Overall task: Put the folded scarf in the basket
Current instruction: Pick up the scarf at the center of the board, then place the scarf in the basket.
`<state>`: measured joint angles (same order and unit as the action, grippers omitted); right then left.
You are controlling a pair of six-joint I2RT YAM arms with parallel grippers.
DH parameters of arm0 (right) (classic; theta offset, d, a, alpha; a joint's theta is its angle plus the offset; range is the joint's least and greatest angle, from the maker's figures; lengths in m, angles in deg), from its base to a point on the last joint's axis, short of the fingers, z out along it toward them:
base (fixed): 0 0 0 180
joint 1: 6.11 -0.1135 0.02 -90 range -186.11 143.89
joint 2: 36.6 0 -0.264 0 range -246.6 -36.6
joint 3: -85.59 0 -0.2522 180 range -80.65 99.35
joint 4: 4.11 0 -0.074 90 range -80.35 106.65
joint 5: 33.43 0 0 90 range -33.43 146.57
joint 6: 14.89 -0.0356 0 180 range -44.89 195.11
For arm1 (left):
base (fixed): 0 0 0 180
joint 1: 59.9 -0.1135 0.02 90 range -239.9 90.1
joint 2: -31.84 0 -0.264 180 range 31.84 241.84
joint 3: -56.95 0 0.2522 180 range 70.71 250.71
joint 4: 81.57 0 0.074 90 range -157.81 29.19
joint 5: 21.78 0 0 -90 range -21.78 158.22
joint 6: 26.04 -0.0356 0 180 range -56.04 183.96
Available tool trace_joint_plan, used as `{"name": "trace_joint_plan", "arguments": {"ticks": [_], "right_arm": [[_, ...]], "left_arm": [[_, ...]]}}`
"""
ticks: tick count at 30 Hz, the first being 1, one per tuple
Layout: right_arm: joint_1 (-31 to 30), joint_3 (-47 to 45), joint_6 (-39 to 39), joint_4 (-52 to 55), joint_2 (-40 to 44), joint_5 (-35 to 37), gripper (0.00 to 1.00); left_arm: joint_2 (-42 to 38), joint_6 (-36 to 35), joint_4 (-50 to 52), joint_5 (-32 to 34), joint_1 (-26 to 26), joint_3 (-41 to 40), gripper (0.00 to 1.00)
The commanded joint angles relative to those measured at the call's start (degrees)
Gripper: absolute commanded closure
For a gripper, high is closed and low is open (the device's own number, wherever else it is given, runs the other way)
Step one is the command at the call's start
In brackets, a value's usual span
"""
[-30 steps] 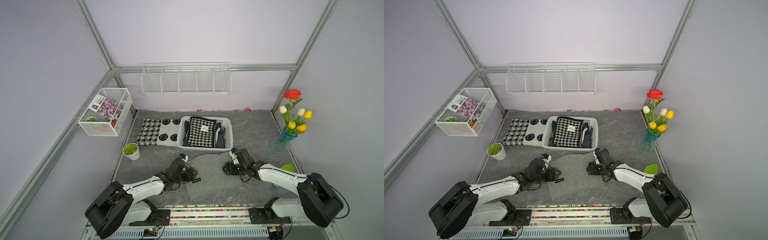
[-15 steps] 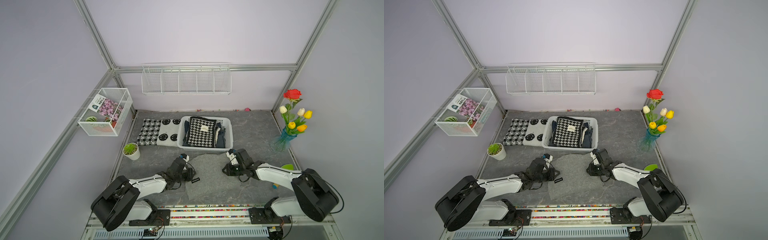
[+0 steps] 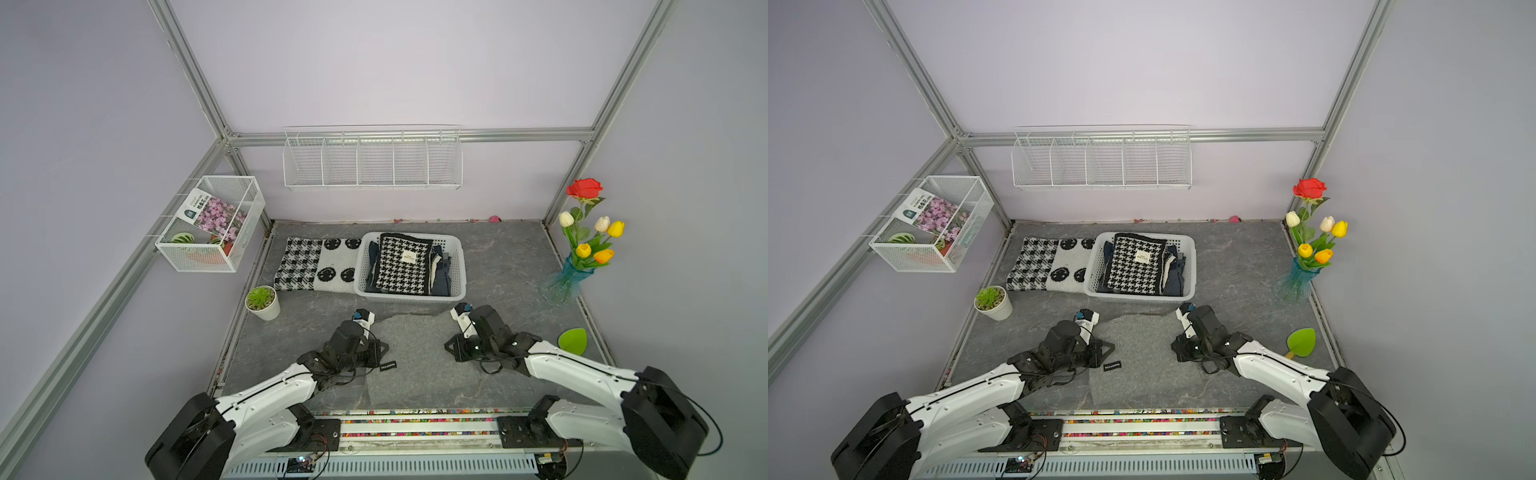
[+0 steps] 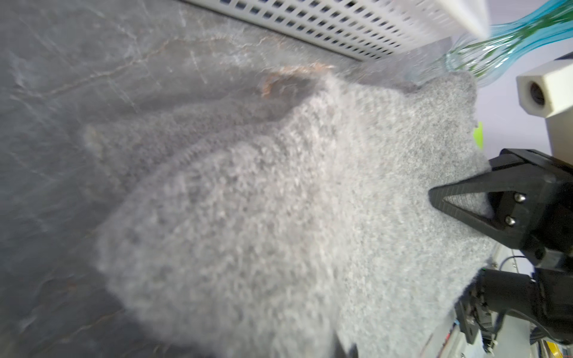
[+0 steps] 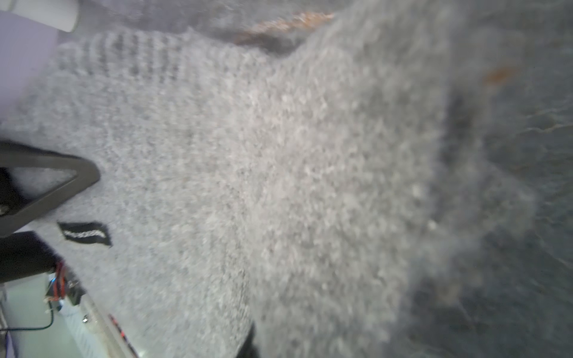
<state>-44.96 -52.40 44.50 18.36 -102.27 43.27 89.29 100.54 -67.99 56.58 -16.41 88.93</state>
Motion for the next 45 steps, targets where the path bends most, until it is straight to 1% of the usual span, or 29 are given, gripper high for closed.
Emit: {"name": "trace_joint_plan", "arguments": {"ticks": [1,6,9,11,12,14,16,19,22,25,28,31,34,36,39,45], "right_arm": [[-1.47,1.49,0.86,3.30,5.48,1.05,1.00],[-3.42,4.78,0.46,8.33,12.93,2.20,1.00],[-3.51,8.08,0.97,10.62,14.85,3.02,1.00],[-3.45,11.03,1.09,11.48,14.72,4.44,1.00],[-3.48,12.97,1.12,11.69,14.26,4.73,1.00],[-3.36,17.75,1.54,13.25,12.75,5.48,1.00],[-3.10,23.23,2.12,14.03,9.97,6.13,1.00],[-1.62,30.88,3.13,13.98,3.80,5.60,1.00],[0.55,37.44,3.58,13.33,-3.23,6.25,1.00],[3.35,42.65,3.66,11.50,-10.73,5.00,1.00],[4.40,47.53,4.88,12.37,-17.24,6.91,1.00],[5.04,49.78,5.80,10.32,-22.14,8.39,1.00],[5.69,51.99,6.76,9.53,-26.55,10.09,1.00],[6.07,53.65,7.77,10.29,-29.55,11.12,1.00],[7.31,56.29,8.40,13.31,-33.53,12.72,1.00],[9.87,56.81,8.53,14.43,-37.43,13.48,1.00]], "left_arm": [[-4.61,-1.05,1.93,0.02,0.35,1.89,1.00],[-10.47,-0.89,8.09,-1.37,1.29,8.13,1.00],[-11.99,-2.12,11.14,-0.24,1.76,14.63,1.00],[-10.99,-3.76,14.42,2.00,1.74,20.07,1.00],[-10.18,-3.96,15.78,4.12,1.69,22.60,1.00],[-8.44,-5.92,16.76,7.16,1.62,27.18,1.00],[-5.35,-7.85,17.61,8.88,0.51,32.31,1.00],[0.60,-9.30,17.54,7.03,-2.69,39.22,1.00],[6.81,-11.20,15.61,6.34,-5.88,43.72,1.00],[13.28,-12.37,14.16,4.69,-9.72,48.17,1.00],[20.45,-13.87,14.37,2.19,-13.07,53.01,1.00],[26.95,-13.73,11.74,-1.94,-16.72,55.96,1.00],[33.70,-14.28,13.02,-4.38,-19.05,61.00,1.00],[37.58,-14.79,15.30,-5.78,-20.03,64.34,1.00],[42.08,-14.53,15.02,-8.04,-21.19,66.43,1.00],[50.33,-15.37,19.70,-12.08,-22.27,72.82,1.00]]}}
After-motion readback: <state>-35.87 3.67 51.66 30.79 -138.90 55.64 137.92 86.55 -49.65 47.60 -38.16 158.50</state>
